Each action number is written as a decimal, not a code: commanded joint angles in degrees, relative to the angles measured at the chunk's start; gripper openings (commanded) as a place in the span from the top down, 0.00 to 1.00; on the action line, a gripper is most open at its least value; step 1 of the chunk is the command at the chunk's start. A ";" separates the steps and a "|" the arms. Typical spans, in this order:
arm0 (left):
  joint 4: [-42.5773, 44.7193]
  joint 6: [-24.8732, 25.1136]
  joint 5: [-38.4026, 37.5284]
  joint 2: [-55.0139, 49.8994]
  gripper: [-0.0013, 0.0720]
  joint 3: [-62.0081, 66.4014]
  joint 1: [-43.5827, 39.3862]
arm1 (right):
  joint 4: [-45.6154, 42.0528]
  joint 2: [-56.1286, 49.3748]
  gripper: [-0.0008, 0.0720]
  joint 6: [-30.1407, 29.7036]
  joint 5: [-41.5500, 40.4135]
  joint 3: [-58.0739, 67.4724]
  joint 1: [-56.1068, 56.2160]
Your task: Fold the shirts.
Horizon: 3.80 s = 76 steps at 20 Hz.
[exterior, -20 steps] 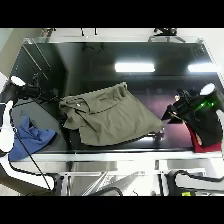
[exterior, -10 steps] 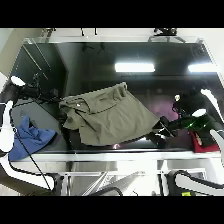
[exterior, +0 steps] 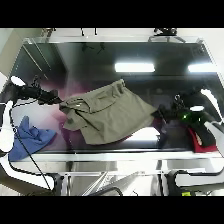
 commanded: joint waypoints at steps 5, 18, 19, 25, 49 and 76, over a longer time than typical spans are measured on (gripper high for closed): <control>0.17 -0.39 -9.73 2.69 0.96 -7.78 -2.49 | 3.06 -26.29 0.96 1.51 8.52 47.58 3.69; -0.48 -0.37 -1.73 15.76 0.96 -30.77 -0.66 | 7.41 -38.49 0.38 3.58 8.20 65.13 7.45; -0.55 -0.39 -1.31 16.02 0.96 -30.75 -0.81 | 9.03 -38.64 0.38 3.61 6.29 65.13 7.45; -0.46 -0.52 -1.49 16.11 0.96 -30.75 -1.73 | 9.07 -38.36 0.38 5.11 20.22 65.16 1.92; -0.11 -0.50 -2.05 15.82 0.96 -22.16 -1.31 | -0.09 1.14 0.39 2.47 -1.73 -8.94 26.62; -38.82 -0.28 7.43 59.69 0.96 27.96 31.54 | 4.61 27.67 0.96 2.75 17.35 78.58 -16.72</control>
